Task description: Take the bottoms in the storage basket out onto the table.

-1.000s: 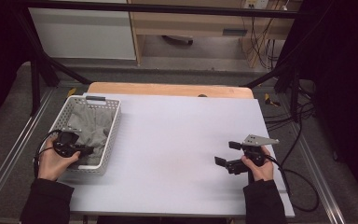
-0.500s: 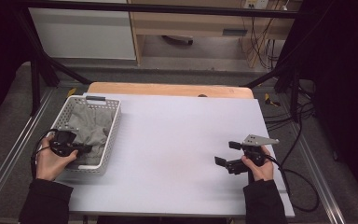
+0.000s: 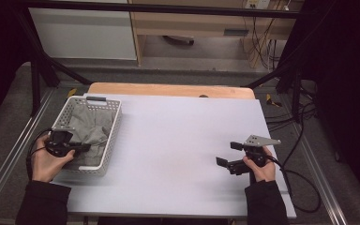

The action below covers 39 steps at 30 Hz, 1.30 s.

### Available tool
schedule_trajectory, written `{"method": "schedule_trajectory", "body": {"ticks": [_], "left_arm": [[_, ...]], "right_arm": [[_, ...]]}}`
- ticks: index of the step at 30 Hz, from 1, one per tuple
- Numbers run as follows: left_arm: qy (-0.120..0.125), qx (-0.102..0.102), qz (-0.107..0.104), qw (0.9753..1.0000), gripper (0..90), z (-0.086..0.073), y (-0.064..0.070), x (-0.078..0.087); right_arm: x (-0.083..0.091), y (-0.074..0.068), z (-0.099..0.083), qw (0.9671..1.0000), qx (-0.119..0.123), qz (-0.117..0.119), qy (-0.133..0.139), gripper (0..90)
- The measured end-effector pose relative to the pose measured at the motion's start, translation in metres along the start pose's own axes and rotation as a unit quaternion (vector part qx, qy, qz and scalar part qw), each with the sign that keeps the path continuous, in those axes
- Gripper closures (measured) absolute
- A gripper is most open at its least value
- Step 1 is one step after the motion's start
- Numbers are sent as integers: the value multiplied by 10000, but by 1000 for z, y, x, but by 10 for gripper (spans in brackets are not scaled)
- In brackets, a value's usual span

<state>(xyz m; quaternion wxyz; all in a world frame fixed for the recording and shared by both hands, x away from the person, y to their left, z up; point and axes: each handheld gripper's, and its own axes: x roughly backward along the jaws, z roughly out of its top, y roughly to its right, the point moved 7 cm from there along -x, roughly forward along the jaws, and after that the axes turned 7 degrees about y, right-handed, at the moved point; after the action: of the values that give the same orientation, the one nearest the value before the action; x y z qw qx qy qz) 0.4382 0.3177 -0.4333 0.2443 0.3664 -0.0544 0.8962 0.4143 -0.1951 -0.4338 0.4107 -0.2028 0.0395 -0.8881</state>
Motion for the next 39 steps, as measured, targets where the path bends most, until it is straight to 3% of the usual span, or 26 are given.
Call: {"method": "schedule_trajectory", "body": {"ticks": [17, 39], "left_arm": [[168, -60, -6, 9998, 775, 6, 3, 13], [449, 11, -10, 9990, 778, 13, 4, 27]], "right_arm": [[0, 0, 0, 10000, -13, 9, 14, 29], [0, 0, 0, 10000, -14, 17, 10, 29]]}}
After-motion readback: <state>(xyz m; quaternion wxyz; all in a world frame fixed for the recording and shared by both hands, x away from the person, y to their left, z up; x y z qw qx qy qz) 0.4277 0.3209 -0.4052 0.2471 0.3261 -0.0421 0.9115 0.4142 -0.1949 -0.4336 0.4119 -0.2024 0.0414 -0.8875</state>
